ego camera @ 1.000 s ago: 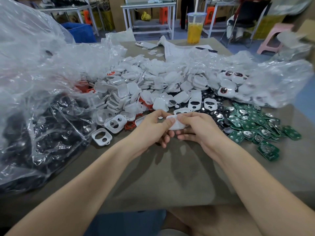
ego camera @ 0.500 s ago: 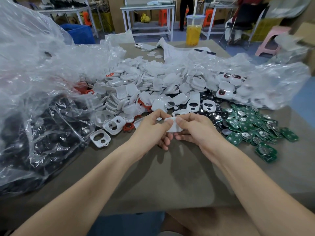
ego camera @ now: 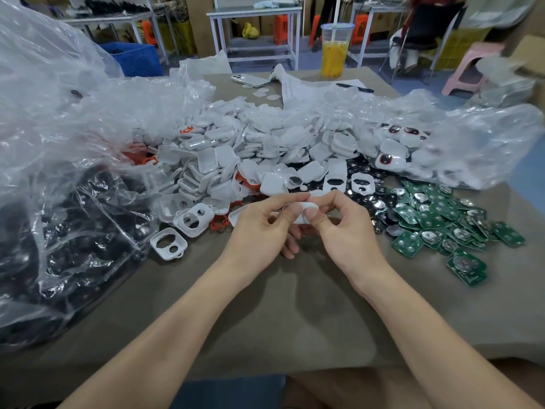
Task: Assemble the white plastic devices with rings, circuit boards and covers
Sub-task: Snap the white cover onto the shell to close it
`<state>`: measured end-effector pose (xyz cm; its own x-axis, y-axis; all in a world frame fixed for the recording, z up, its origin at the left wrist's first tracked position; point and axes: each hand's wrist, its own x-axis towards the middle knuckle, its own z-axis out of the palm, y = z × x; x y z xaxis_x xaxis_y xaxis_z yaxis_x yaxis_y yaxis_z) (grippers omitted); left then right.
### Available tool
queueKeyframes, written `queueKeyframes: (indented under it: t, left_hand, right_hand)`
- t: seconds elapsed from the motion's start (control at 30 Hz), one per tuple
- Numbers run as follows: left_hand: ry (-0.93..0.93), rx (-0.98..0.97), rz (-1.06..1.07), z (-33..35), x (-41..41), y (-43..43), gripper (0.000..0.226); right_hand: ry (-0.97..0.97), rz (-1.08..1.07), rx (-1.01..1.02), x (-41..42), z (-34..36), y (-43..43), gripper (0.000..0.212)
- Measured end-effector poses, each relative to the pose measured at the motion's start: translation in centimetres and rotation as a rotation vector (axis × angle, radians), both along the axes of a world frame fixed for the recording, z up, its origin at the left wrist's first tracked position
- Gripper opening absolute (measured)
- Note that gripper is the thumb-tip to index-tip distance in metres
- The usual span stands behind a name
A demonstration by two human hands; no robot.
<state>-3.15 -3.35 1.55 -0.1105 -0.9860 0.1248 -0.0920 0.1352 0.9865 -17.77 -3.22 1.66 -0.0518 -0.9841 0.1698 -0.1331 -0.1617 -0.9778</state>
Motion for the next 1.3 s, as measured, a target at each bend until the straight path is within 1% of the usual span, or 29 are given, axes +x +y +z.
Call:
queueKeyframes:
  t: [0.07, 0.13, 0.23, 0.27, 0.33, 0.4, 0.43, 0.5, 0.57, 0.63, 0.7, 0.73, 0.8, 0.9, 1.03, 1.1, 1.17, 1.23, 1.27, 1.3]
  left_hand:
    - [-0.003, -0.012, 0.031, -0.1, -0.2, 0.0, 0.024]
    - [-0.027, -0.031, 0.047, -0.2, -0.4, -0.1, 0.023]
    - [-0.119, -0.103, 0.043, -0.1, -0.3, -0.2, 0.021]
    - [-0.179, -0.161, 0.038, -0.1, 0.0, -0.2, 0.024]
    - [-0.359, -0.327, 0.011, -0.2, 0.9, -0.4, 0.033]
    - [-0.483, -0.475, 0.005, -0.2, 1.4, -0.7, 0.035]
    - [-0.504, -0.532, 0.014, -0.2, 1.5, -0.9, 0.033]
    - [-0.48, -0.584, 0.04, -0.2, 1.3, -1.4, 0.024]
    - [-0.388, -0.538, 0.075, -0.1, 1.1, -1.8, 0.019]
    - [-0.229, -0.402, 0.082, 0.0, 1.1, -2.0, 0.02]
    - [-0.086, -0.29, 0.059, 0.1, 1.0, -2.0, 0.021]
    - [-0.056, -0.271, 0.046, 0.1, 1.0, -1.9, 0.02]
    - [-0.051, -0.27, 0.013, 0.0, 1.0, -1.9, 0.018]
    - [-0.046, -0.262, -0.035, 0.0, 1.1, -1.8, 0.018]
    - [-0.055, -0.248, -0.074, 0.1, 1.1, -1.4, 0.025]
    - [-0.08, -0.258, -0.072, 0.1, 1.0, -1.3, 0.02]
    - [-0.115, -0.258, -0.063, 0.1, 1.0, -1.2, 0.005]
    - [-0.116, -0.226, -0.071, 0.3, 0.8, -1.1, 0.013]
    - [-0.1, -0.204, -0.078, 0.4, 0.7, -1.1, 0.016]
    - [-0.073, -0.179, -0.083, 0.6, 0.6, -1.0, 0.017]
  right_hand:
    - [0.031, -0.006, -0.003, 0.0, -0.1, 0.1, 0.023]
    - [0.004, 0.006, 0.014, 0.1, 0.0, 0.0, 0.018]
    - [-0.168, 0.057, 0.121, -0.1, 0.6, -0.6, 0.008]
    - [-0.256, 0.073, 0.172, -0.3, 0.9, -0.9, 0.007]
    - [-0.427, 0.106, 0.245, -0.8, 1.4, -1.5, 0.008]
    - [-0.464, 0.156, 0.262, -1.1, 1.5, -1.8, 0.011]
    - [-0.452, 0.187, 0.254, -1.2, 1.4, -1.9, 0.013]
    - [-0.459, 0.24, 0.226, -1.4, 1.2, -2.0, 0.015]
    - [-0.5, 0.289, 0.197, -1.6, 1.0, -2.0, 0.022]
    - [-0.491, 0.328, 0.145, -1.6, 0.8, -2.0, 0.023]
    - [-0.401, 0.318, 0.07, -1.4, 0.5, -2.1, 0.021]
    - [-0.348, 0.292, 0.031, -1.4, 0.4, -2.1, 0.019]
    - [-0.262, 0.238, -0.036, -1.3, 0.5, -2.2, 0.017]
    - [-0.189, 0.197, -0.115, -1.5, 0.6, -2.2, 0.018]
    - [-0.083, 0.15, -0.148, -1.5, 0.3, -2.2, 0.019]
    - [-0.049, 0.135, -0.143, -1.5, 0.2, -2.1, 0.018]
    - [-0.032, 0.134, -0.129, -1.4, 0.2, -2.1, 0.015]
    - [-0.051, 0.133, -0.098, -1.3, 0.3, -2.2, 0.005]
    - [-0.074, 0.134, -0.081, -1.2, 0.4, -2.2, 0.006]
    - [-0.105, 0.137, -0.063, -1.1, 0.5, -2.2, 0.013]
